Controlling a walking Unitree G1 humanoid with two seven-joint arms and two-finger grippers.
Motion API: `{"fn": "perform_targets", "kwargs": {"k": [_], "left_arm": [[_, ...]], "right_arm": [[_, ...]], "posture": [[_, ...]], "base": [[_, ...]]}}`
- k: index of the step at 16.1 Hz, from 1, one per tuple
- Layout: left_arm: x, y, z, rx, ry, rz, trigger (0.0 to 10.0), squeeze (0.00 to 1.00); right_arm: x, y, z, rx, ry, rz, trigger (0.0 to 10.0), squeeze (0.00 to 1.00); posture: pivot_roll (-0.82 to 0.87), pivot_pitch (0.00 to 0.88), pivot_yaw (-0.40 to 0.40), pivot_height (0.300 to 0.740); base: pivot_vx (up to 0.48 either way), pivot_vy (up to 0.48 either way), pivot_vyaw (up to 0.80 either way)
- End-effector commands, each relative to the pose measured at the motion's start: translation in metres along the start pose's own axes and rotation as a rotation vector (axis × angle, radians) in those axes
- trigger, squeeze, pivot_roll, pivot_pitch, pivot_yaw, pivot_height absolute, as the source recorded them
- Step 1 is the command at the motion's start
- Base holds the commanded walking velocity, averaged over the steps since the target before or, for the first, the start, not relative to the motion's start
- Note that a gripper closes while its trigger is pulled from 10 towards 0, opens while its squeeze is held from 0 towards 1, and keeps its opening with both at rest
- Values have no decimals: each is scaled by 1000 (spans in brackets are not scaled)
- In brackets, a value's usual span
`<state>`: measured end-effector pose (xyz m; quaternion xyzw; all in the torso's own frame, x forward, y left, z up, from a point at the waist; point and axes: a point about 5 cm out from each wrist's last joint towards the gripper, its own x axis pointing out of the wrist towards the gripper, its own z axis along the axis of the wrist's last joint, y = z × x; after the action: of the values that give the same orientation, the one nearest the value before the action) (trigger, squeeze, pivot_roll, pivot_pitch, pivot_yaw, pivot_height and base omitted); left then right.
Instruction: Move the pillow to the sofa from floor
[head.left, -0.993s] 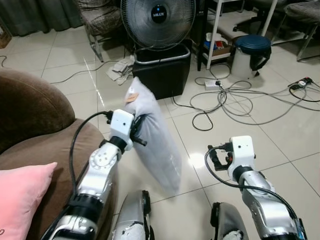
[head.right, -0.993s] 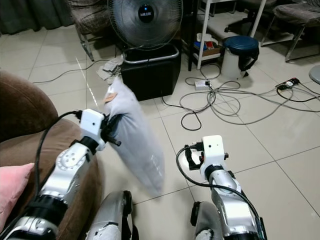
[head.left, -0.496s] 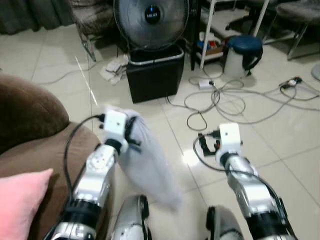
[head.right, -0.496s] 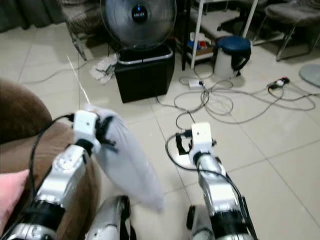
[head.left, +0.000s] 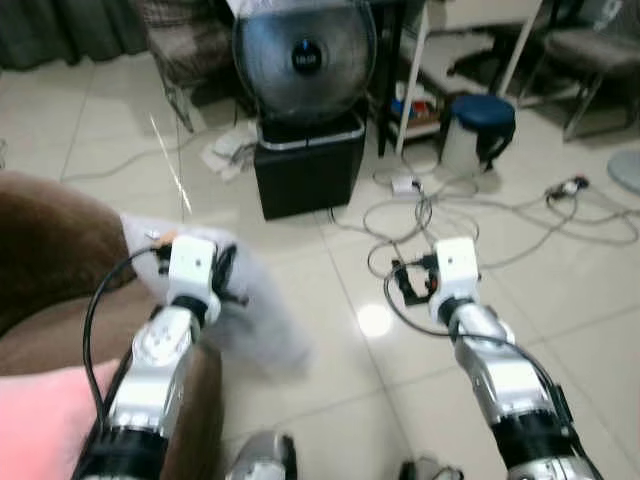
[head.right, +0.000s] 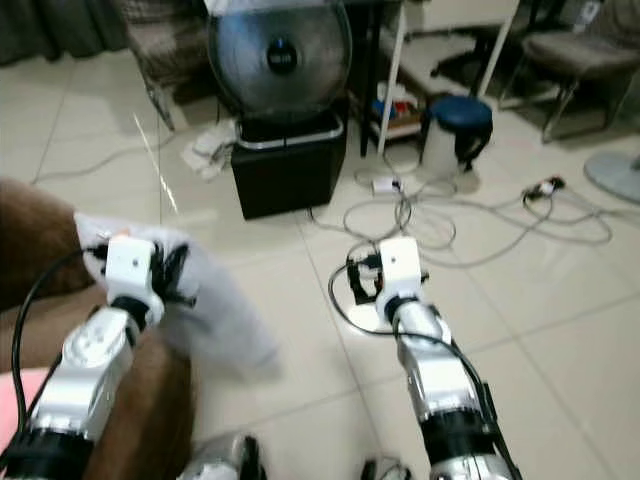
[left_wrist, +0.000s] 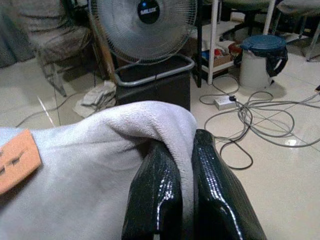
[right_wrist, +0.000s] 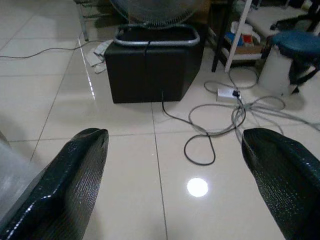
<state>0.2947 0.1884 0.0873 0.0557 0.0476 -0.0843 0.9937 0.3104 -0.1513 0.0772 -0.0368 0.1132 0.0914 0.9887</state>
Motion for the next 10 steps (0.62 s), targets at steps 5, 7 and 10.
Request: {"fn": "perform_targets", "kwargs": {"k": [5, 7, 10], "left_arm": [[-2, 1, 15, 34, -71, 53, 10000, 0], [-7, 6, 15, 39, -73, 72, 10000, 0], [-4, 4, 18, 89, -67, 33, 10000, 0]], "right_arm": [[8, 0, 5, -12, -7, 52, 10000, 0], [12, 7, 5, -3, -4, 70, 10000, 0], [7, 8, -3, 37, 15, 29, 10000, 0]], "posture": [[130, 0, -50, 740], [148, 0, -46, 740], [116, 0, -10, 740]], "base": [[0, 0, 0], [0, 0, 0], [0, 0, 0]]}}
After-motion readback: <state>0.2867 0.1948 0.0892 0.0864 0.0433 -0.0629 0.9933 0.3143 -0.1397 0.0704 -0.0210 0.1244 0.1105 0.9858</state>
